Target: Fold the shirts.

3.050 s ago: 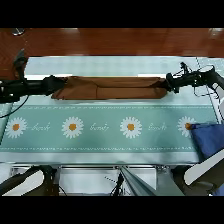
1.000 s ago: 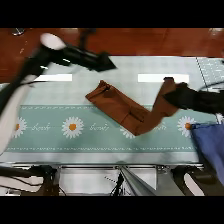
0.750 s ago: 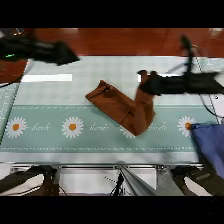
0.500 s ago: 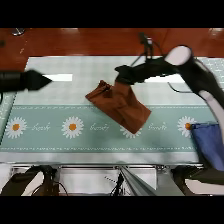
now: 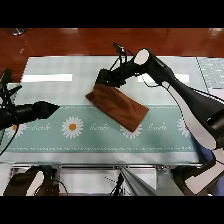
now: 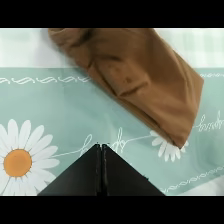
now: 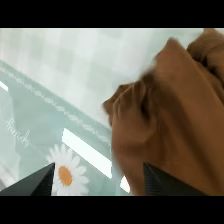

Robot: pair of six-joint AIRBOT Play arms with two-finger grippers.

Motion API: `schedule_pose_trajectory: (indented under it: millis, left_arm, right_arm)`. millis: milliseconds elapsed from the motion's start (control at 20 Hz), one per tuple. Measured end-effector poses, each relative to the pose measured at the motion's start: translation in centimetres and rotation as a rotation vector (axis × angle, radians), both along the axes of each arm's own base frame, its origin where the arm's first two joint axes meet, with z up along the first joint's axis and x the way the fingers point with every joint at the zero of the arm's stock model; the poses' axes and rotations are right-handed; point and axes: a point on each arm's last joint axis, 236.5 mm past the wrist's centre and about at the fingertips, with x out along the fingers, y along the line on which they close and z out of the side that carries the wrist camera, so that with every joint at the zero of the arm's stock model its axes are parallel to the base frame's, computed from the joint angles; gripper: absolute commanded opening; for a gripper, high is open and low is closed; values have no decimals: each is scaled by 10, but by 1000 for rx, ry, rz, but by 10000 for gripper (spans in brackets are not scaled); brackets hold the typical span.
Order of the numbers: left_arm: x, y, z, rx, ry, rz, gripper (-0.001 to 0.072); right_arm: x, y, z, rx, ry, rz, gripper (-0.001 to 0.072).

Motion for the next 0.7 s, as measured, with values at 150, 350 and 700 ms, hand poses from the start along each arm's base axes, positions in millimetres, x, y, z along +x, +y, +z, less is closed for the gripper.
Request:
schedule_pose_trajectory:
  millis: [150,350,700]
  left_arm:
    - [6,3,-3,-9,-19,35,26]
    - [8,4,-4,-13,-25,49,25]
    - [9,5,-6,-11,-30,51,25]
  right_arm:
    - [-6,-38,16,-56,1,53,626]
    - [-18,-141,49,-256,-59,8,626]
    - [-116,-270,13,-316,-13,-529,626]
